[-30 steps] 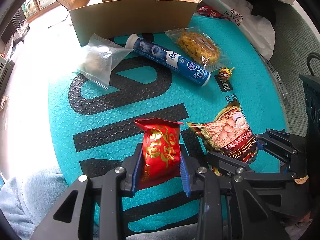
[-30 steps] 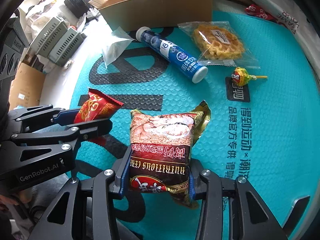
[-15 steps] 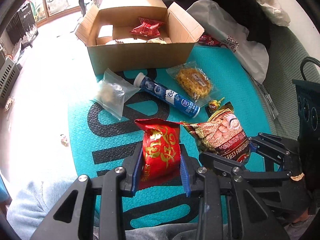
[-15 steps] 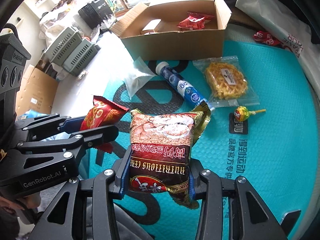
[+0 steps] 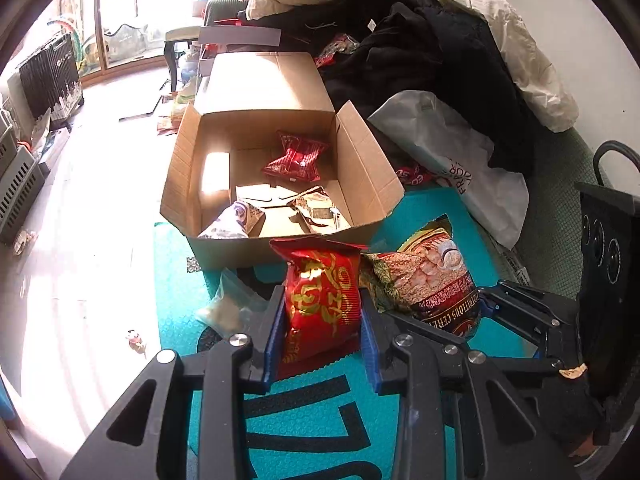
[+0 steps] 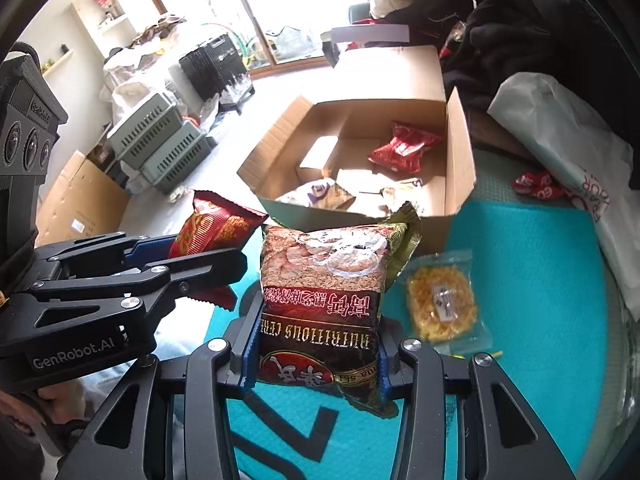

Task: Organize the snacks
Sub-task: 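Lift both held packets and carry them over the cardboard box, then open both tools to drop the packets into the box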

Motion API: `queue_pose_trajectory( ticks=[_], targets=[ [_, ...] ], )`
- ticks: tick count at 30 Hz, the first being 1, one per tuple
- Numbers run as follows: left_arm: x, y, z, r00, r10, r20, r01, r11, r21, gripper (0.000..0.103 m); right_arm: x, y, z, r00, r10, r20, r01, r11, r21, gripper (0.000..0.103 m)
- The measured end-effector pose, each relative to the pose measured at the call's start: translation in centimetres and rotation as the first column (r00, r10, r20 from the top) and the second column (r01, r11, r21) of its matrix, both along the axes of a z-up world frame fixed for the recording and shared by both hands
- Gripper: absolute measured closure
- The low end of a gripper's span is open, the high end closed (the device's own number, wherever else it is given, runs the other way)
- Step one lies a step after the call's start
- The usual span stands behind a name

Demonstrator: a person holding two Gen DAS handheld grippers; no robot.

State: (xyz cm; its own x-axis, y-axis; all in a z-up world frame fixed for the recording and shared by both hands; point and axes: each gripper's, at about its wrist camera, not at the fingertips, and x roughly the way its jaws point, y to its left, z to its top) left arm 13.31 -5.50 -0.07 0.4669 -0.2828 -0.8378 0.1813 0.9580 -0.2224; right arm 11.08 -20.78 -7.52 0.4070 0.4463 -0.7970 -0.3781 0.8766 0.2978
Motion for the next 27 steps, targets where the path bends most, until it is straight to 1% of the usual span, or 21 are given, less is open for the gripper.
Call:
queue_pose_trajectory(
  ticks=[7, 12, 18, 22, 27],
  targets=[
    [5.8, 0.9, 1.4, 0.998, 0.031, 0.053, -0.030, 0.999, -0.020, 0.071, 5.3, 0.7, 1.9, 0.997, -0.007, 0.080, 0.006, 1.000, 0.007, 0.060],
    [9.9, 1.1, 0.8, 0.997, 0.033, 0.066, -0.033, 0.999, -0.011, 0.071, 8.7, 1.2, 2.3, 0.992, -0.012, 0.122, 0.012, 1.000, -0.001, 0.060],
    [13.9, 1.3, -1.3, 0.995, 0.052, 0.081, -0.053, 0.999, 0.006, 0.071, 12.9, 1.5, 0.9, 0.990, -0.029, 0.139, 0.031, 0.999, -0.014, 0.060],
    [16.2, 1.7, -3.6, 0.997, 0.063, 0.054, -0.064, 0.998, 0.021, 0.070, 15.2, 1.7, -0.9, 0.991, -0.040, 0.128, 0.044, 0.999, -0.029, 0.060],
    [17.8, 2.1, -6.4, 0.997, 0.068, 0.032, -0.071, 0.994, 0.081, 0.070, 16.9, 2.5, -3.1, 0.993, -0.047, 0.107, 0.053, 0.997, -0.063, 0.060]
  ],
)
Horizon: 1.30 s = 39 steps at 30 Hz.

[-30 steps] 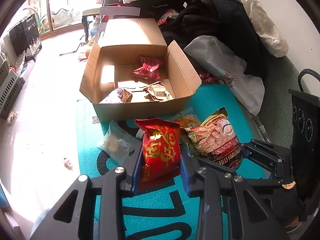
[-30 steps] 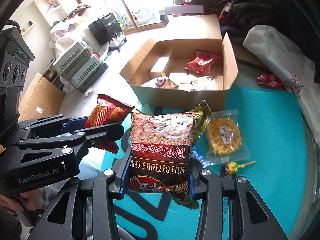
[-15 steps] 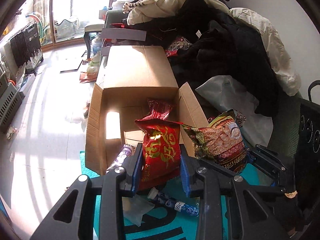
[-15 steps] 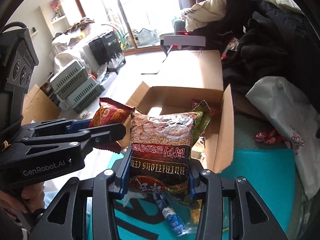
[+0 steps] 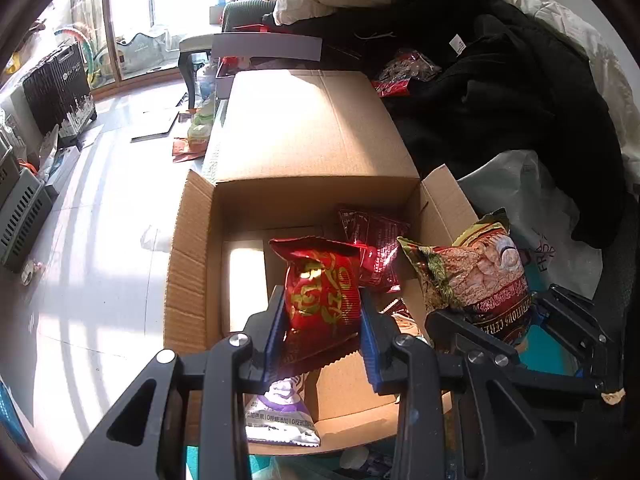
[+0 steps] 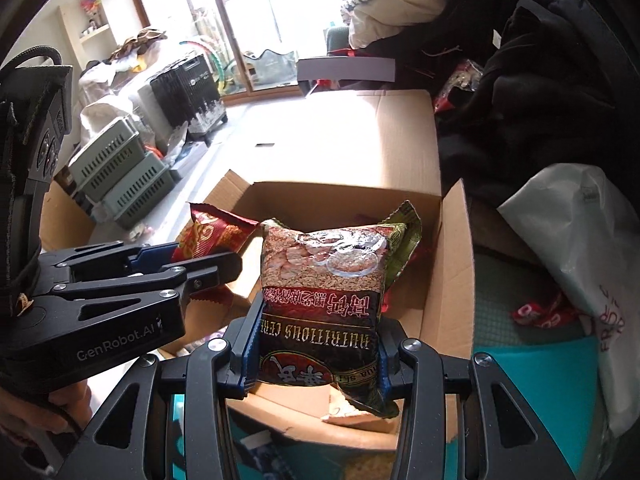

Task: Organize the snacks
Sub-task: 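Open both tools to drop the packets into the box, then move both open tools back down toward the remaining snacks on the mat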

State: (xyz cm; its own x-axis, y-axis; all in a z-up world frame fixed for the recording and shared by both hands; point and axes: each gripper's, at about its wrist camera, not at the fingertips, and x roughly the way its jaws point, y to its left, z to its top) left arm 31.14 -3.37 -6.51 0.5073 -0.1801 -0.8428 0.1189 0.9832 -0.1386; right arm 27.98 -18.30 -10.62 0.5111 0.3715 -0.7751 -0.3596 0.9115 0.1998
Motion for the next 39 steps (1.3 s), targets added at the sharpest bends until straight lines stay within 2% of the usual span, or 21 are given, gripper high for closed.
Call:
queue_pose_trajectory(
  ticks=[7, 13, 18, 20, 22, 27, 34, 39],
  targets=[
    [0.4, -0.1, -3.5, 0.998, -0.004, -0.068, 0.006, 0.999, 0.038, 0.070, 0.6, 0.8, -2.8, 0.999, -0.015, -0.052, 0.012, 0.998, -0.066, 0.059],
    [0.3, -0.7, -4.8, 0.994, -0.018, -0.107, 0.025, 0.998, 0.064, 0.070, 0.5, 0.7, -4.2, 0.996, -0.031, -0.086, 0.021, 0.993, -0.118, 0.058],
    [0.6, -0.6, -5.9, 0.982, -0.001, -0.189, 0.015, 0.997, 0.070, 0.070, 0.3, 0.5, -4.7, 0.994, -0.045, -0.102, 0.029, 0.988, -0.154, 0.046],
    [0.4, -0.5, -6.0, 0.980, 0.016, -0.197, 0.001, 0.996, 0.084, 0.069, 0.2, 0.3, -4.7, 0.993, -0.053, -0.105, 0.036, 0.987, -0.155, 0.039],
    [0.3, -0.4, -5.9, 0.978, 0.030, -0.205, -0.010, 0.995, 0.099, 0.068, 0.1, 0.1, -4.5, 0.993, -0.064, -0.104, 0.047, 0.986, -0.161, 0.034],
    [0.0, -0.5, -4.7, 0.981, 0.047, -0.186, -0.024, 0.992, 0.120, 0.036, -0.5, -0.3, -3.6, 0.992, -0.081, -0.101, 0.063, 0.984, -0.168, 0.033],
    [-1.0, -0.7, -2.0, 0.986, 0.051, -0.156, -0.033, 0.993, 0.116, 0.034, -1.7, -0.9, -1.2, 0.994, -0.083, -0.072, 0.070, 0.983, -0.171, 0.031],
    [-2.6, -1.3, 0.9, 0.995, 0.035, -0.093, -0.023, 0.992, 0.123, 0.034, -3.0, -1.2, 1.6, 0.996, -0.083, -0.023, 0.077, 0.982, -0.170, 0.031]
  ],
)
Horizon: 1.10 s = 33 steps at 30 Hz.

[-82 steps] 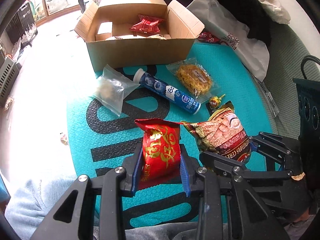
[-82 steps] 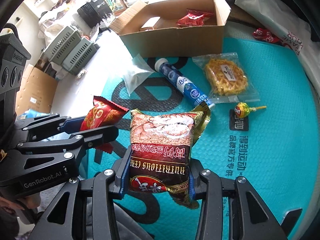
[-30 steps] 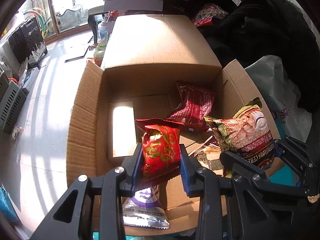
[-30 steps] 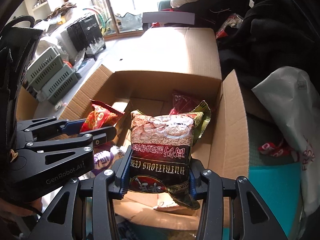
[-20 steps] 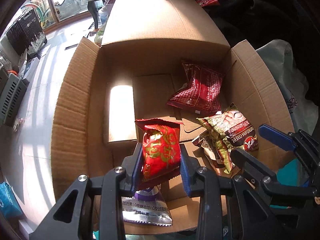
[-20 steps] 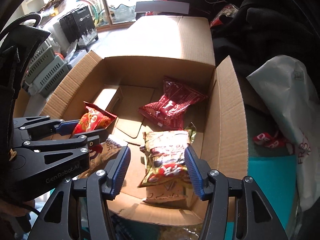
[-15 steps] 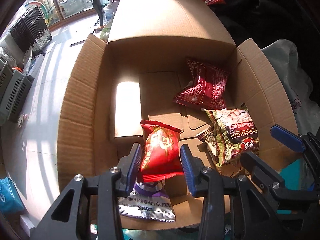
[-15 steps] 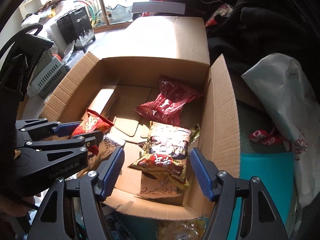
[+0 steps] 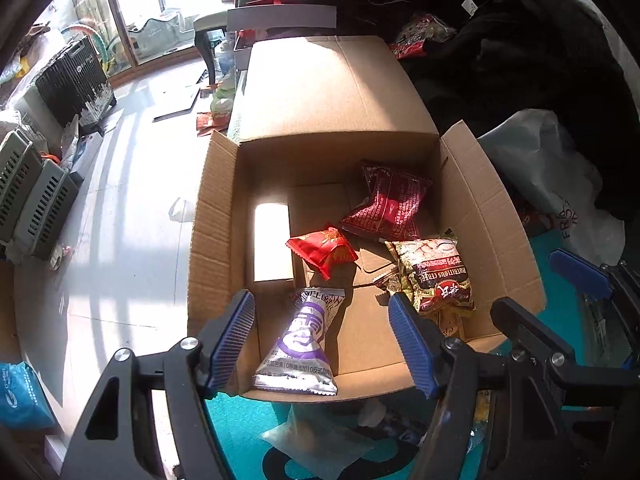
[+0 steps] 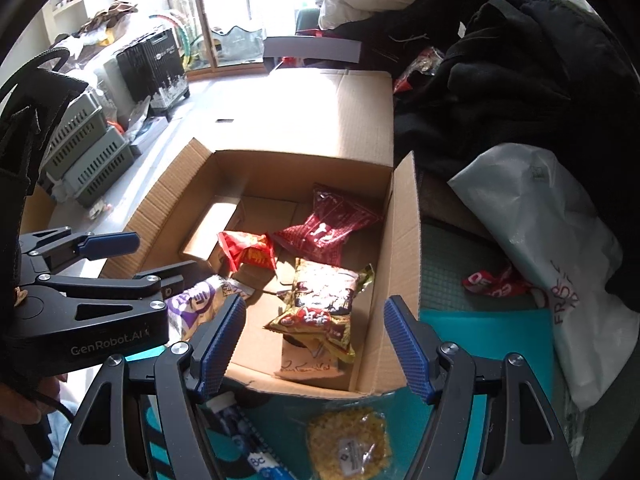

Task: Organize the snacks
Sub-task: 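Move both open tools back down toward the remaining snacks on the mat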

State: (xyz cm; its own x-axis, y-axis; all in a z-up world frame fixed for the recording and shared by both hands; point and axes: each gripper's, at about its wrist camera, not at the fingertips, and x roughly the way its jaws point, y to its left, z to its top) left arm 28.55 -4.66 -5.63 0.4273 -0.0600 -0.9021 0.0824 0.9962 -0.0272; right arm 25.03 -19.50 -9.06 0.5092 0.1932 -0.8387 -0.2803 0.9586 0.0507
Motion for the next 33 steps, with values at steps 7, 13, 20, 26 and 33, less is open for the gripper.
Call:
queue_pose_trajectory(
  ticks=[7, 13, 20, 26, 33],
  targets=[
    [-2.2, 0.0, 5.4, 0.993, -0.005, 0.114, 0.005, 1.000, 0.002, 0.034, -1.9, -0.6, 4.9, 0.995, -0.007, 0.097, 0.006, 1.000, 0.018, 0.031],
    [-5.3, 0.2, 10.5, 0.973, -0.011, 0.232, 0.008, 1.000, 0.011, 0.034, -4.4, -1.0, 9.3, 0.981, -0.010, 0.193, 0.001, 0.999, 0.048, 0.029],
    [-9.1, 1.0, 14.7, 0.949, 0.002, 0.315, 0.017, 0.998, -0.057, 0.034, -8.3, -1.1, 13.7, 0.956, 0.009, 0.293, -0.029, 0.998, 0.064, 0.027],
    [-13.4, 1.0, 17.2, 0.922, -0.010, 0.388, 0.028, 0.999, -0.043, 0.034, -11.7, -1.3, 16.2, 0.937, 0.014, 0.349, -0.044, 0.996, 0.079, 0.024],
    [-17.7, 0.4, 18.0, 0.909, -0.048, 0.414, 0.060, 0.998, -0.016, 0.034, -15.4, -1.7, 17.0, 0.932, 0.012, 0.362, -0.050, 0.994, 0.096, 0.024]
  ],
)
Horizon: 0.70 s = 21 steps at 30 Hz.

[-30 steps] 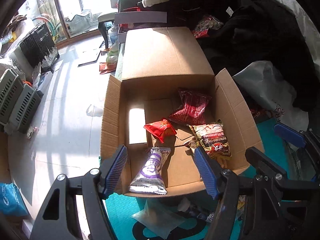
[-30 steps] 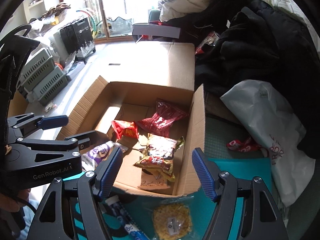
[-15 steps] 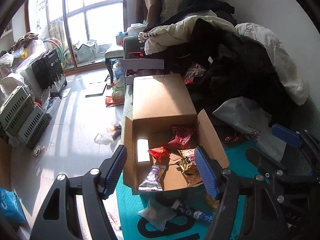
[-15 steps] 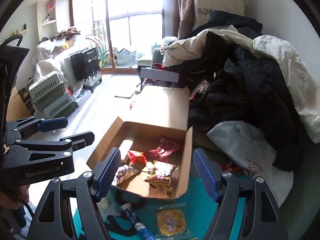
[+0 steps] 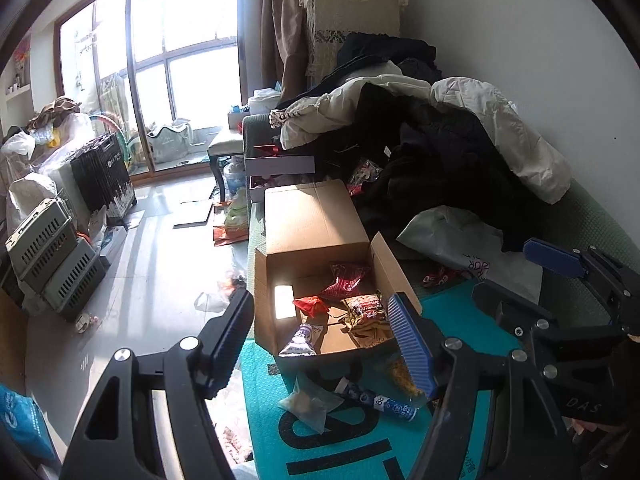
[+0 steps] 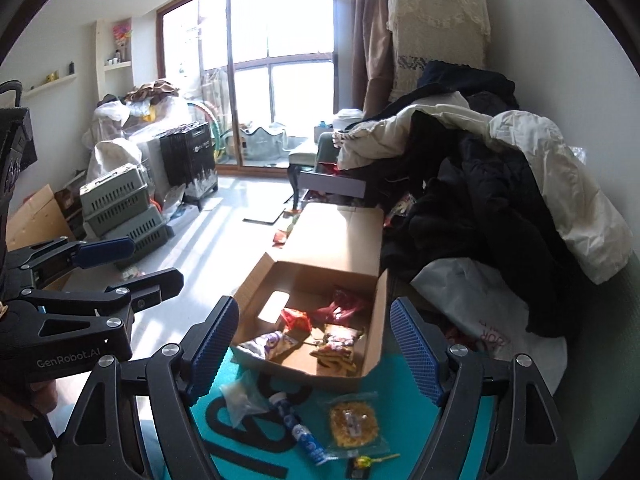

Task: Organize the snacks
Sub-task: 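Move both open tools back down toward the remaining snacks on the mat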

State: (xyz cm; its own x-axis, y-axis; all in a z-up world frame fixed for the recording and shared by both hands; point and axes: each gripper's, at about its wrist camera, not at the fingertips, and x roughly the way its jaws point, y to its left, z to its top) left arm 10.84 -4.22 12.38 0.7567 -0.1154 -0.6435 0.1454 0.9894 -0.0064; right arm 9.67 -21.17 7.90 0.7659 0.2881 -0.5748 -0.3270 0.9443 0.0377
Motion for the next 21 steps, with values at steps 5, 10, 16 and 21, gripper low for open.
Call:
queue_pose_trajectory(
  ticks=[5, 10, 16, 21],
  targets=[
    [-2.8, -0.3, -1.2, 1.000, -0.021, -0.011, 0.021, 1.000, -0.013, 0.034, -3.4, -0.5, -0.8, 1.000, 0.000, 0.003, 0.000, 0.999, 0.035, 0.018],
    [-5.5, -0.6, -2.7, 1.000, 0.002, -0.016, -0.003, 1.000, -0.010, 0.034, -6.4, -0.4, -2.3, 1.000, -0.023, 0.020, 0.023, 1.000, -0.006, 0.017],
    [-7.8, -1.2, -5.5, 0.998, 0.002, -0.065, -0.001, 1.000, 0.015, 0.034, -8.8, -0.6, -5.7, 0.998, -0.018, -0.058, 0.019, 1.000, 0.005, 0.016],
    [-9.2, -1.6, -8.2, 0.993, 0.002, -0.116, 0.000, 1.000, 0.012, 0.034, -10.4, -1.1, -8.4, 0.991, -0.025, -0.128, 0.026, 1.000, 0.011, 0.016]
  ],
)
